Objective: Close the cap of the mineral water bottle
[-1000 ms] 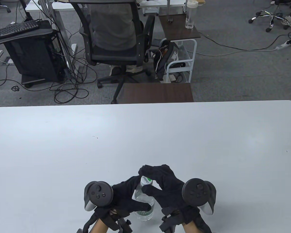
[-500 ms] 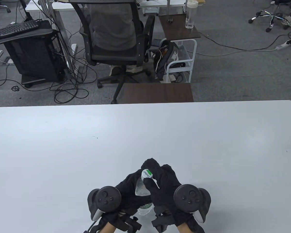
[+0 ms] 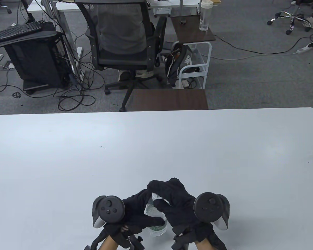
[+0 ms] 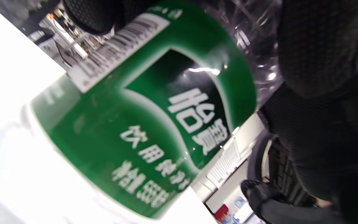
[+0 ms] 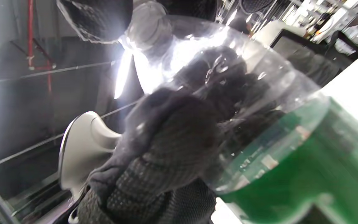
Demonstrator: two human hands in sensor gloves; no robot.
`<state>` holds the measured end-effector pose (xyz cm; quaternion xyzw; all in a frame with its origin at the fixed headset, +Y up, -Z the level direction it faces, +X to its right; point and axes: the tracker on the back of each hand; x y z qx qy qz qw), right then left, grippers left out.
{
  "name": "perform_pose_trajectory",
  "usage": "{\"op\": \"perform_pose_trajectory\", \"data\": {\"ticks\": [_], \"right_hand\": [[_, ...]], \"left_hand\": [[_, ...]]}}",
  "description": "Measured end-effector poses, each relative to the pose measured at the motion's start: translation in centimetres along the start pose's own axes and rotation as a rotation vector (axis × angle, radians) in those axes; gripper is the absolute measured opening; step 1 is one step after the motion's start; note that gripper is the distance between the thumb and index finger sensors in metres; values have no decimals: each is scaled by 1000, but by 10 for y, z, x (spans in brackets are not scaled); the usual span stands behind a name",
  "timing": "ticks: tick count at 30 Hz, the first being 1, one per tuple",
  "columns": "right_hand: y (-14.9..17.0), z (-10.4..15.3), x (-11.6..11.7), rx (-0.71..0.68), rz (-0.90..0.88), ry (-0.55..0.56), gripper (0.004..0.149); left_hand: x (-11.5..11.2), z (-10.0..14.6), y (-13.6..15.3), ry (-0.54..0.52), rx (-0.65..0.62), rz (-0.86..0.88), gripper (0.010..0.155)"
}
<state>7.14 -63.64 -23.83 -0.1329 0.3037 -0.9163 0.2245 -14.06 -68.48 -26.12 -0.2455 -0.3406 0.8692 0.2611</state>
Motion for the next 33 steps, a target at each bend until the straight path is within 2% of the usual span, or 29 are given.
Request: {"op": "perform_pose_trajectory", "data": {"ticks": [3,4,5,6,7,9,11,13,14,18,21,26,28,30,32,33], "right_hand": [[-3,3,5,40,96,94,54],[-5,5,7,51,154,157,53],[-6,5,7,44,215,187,52],[-7,5,4,16,249,162,51],[-8,4,3,-18,235,110,51],[-5,4,2,-42,162,40,51],[-2,1,3,-74,-14,-94,52],[2,-1,2,-74,-161,-170,51],[2,-1,1,-75,-169,-165,51],[-7,2,-3,-76,68,-50,49],[-14,4,1,-38,98,57,47],[-21,8,7,-32,252,151,44],[-19,8,6,-54,253,105,43],[-15,7,8,-38,219,124,43],[-13,7,7,-51,211,59,45],[-11,8,8,-43,225,94,47]], "left_hand": [[-3,1,-5,-59,41,-93,88],[-4,0,-8,-72,63,-165,89],[-3,0,-6,-55,70,-152,89],[-2,1,-2,-38,32,-88,90],[-1,1,1,-24,-22,-53,89],[2,3,2,15,-52,16,88],[4,2,5,78,-109,52,87],[2,2,5,99,-112,96,88],[2,2,5,113,-116,93,87],[1,1,2,62,-80,43,88],[0,1,-4,-9,-43,-21,88],[-7,0,-10,-75,23,-91,87],[-6,1,-9,-69,1,-108,88],[-5,2,-10,-73,20,-99,88],[-4,2,-9,-71,9,-134,89],[-4,3,-8,-70,21,-121,89]]}}
Point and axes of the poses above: the tracker on the back of each hand, its own y axis roughly to the little-finger side, its own z axis roughly from the fingertips to the wrist, x = y × z, and after that the axes turned 13 degrees about -x, right-handed
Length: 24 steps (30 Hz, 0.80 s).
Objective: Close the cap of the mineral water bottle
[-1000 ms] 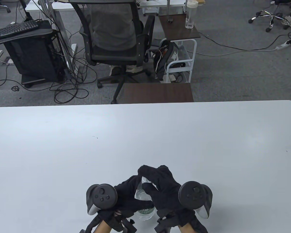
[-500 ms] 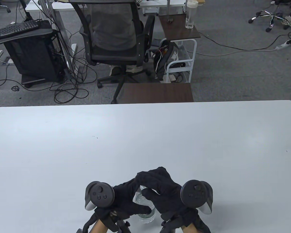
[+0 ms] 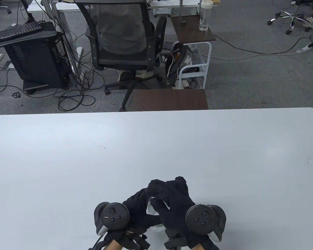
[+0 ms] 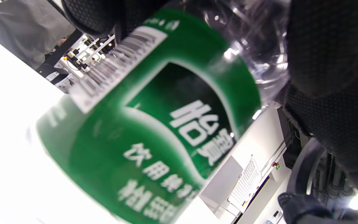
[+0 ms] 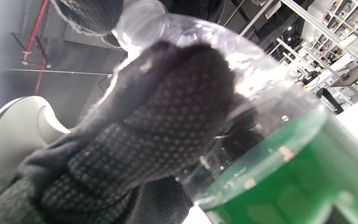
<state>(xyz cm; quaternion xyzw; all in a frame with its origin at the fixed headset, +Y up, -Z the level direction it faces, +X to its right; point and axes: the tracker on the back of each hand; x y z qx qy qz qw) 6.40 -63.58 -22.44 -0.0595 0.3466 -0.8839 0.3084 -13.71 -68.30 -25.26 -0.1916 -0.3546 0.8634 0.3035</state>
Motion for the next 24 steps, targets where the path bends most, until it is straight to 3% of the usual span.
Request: {"op": "perform_pose_trajectory", "data": {"ticks": [4,8,11,16,21,24], "right_hand": [[6,1,-2,8,85,58,59],[26,3,-8,71,119,123,59],[42,5,-9,85,168,104,60],[52,8,5,50,629,61,60],[55,9,10,74,609,50,61],[57,12,13,43,666,36,62]], "left_hand": [[5,1,2,-42,13,-17,89],[8,4,8,-96,39,-49,89],[5,4,15,-104,78,-72,90],[-3,5,28,-93,126,-124,89],[-4,3,31,-53,159,-61,90],[0,5,27,-43,114,-110,95]]}}
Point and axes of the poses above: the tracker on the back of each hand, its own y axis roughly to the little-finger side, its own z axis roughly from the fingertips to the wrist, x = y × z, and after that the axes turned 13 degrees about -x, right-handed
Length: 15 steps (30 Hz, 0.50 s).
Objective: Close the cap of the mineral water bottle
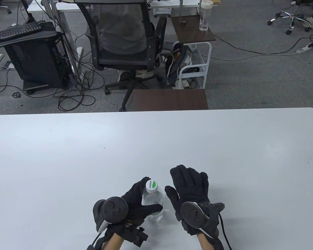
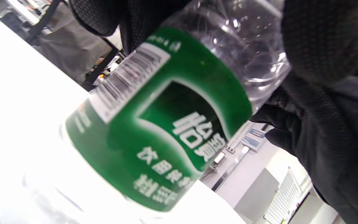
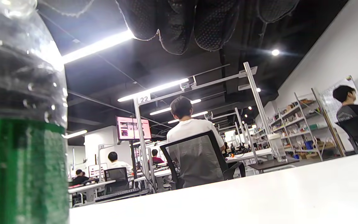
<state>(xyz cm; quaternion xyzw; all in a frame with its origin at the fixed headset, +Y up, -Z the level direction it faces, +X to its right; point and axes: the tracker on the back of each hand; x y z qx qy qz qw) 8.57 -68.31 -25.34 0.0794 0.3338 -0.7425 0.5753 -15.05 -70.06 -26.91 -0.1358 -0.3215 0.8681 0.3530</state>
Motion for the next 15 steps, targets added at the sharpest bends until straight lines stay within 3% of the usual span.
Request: {"op": "perform_pose_trajectory", "data": {"ticks": [3,7,10,12,15], "right_hand": [[-1,3,1,-44,122,8,63],[10,8,-3,-14,76,-5,64],[26,11,-4,26,129,-103,69],[42,14,-7,61,214,-188,72],[61,21,-9,68,206,-217,73]], "left_hand": [[17,4,-3,-41,-19,12,104],[52,16,4,-79,-19,-41,97],[75,25,10,-92,25,-303,93],[81,29,19,5,85,-529,92],[82,34,38,144,176,-729,96]]}}
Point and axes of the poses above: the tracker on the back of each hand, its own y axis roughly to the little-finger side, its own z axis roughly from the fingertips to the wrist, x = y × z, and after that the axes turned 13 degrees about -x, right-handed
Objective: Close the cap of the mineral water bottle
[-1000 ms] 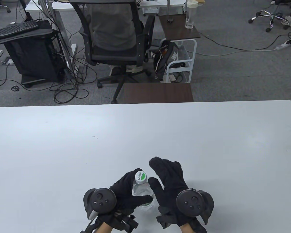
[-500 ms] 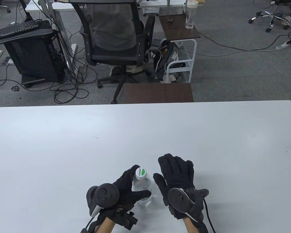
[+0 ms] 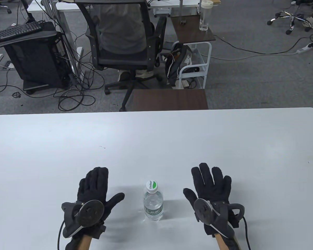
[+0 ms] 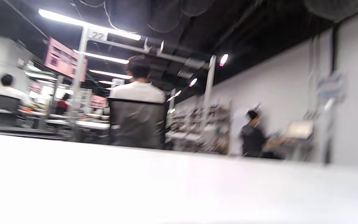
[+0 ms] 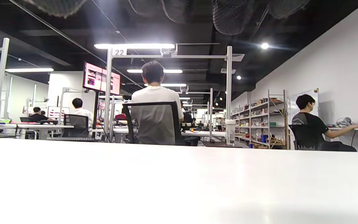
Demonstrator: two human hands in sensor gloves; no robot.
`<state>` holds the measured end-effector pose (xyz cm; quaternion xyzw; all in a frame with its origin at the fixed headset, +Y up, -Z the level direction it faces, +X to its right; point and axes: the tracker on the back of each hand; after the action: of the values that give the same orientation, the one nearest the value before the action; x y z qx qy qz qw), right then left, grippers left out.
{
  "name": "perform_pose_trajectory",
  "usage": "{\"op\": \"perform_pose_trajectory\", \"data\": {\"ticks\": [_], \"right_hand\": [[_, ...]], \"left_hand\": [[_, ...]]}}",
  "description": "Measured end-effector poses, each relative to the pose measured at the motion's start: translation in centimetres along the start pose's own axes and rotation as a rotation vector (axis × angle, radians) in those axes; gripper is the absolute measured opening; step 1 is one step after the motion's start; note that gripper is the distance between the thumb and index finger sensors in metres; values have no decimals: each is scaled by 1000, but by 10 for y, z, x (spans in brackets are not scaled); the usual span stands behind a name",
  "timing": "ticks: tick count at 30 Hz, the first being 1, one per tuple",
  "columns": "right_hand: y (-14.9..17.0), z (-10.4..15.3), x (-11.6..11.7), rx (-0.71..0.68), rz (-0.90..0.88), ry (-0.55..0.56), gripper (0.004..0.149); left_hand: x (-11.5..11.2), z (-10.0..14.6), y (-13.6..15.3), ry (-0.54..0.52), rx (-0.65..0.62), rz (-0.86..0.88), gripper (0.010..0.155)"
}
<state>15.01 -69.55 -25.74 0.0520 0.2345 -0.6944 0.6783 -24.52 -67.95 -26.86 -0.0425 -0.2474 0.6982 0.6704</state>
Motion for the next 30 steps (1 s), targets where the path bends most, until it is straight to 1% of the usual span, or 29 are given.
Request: {"op": "perform_pose_trajectory", "data": {"ticks": [1,2,4,5,6,7,8,10,12,14,15,19,21,23,27,30], "right_hand": [[9,3,3,10,-26,-5,73],[15,5,5,23,-38,-15,74],[27,9,15,56,-62,-50,76],[31,11,23,73,-67,-87,77],[35,12,31,97,-38,-151,79],[38,13,37,106,10,-214,80],[40,14,41,100,60,-268,80],[39,15,43,93,91,-309,81],[34,14,39,79,50,-296,81],[27,13,34,70,10,-250,81],[23,13,32,65,8,-232,81],[12,13,33,42,64,-257,81],[10,13,37,46,75,-276,81],[10,11,39,59,87,-303,81],[15,11,43,77,106,-321,81],[20,12,47,97,110,-333,81]], "left_hand": [[-7,1,9,85,24,-20,97],[-11,1,15,118,34,-15,97],[-24,2,28,118,50,65,98],[-32,3,32,104,66,110,98],[-38,4,36,127,73,136,98],[-41,5,38,164,91,138,98],[-41,7,38,160,110,121,98],[-39,7,35,140,84,114,99],[-35,6,29,147,75,141,99],[-35,5,23,131,48,164,99],[-36,4,19,142,38,155,99],[-40,2,12,199,22,121,98],[-41,2,10,199,33,112,99],[-42,0,8,199,23,124,98],[-44,-1,6,198,16,124,97],[-45,-1,4,219,29,121,96]]}}
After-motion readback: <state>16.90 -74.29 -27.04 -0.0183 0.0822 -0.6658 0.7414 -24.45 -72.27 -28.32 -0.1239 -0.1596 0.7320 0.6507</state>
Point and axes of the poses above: the tracker on the back of each hand, its own y axis roughly to the little-finger side, its own z axis roughly from the fingertips to the wrist, x = y × z, and after that the axes turned 13 degrees about -x, right-handed
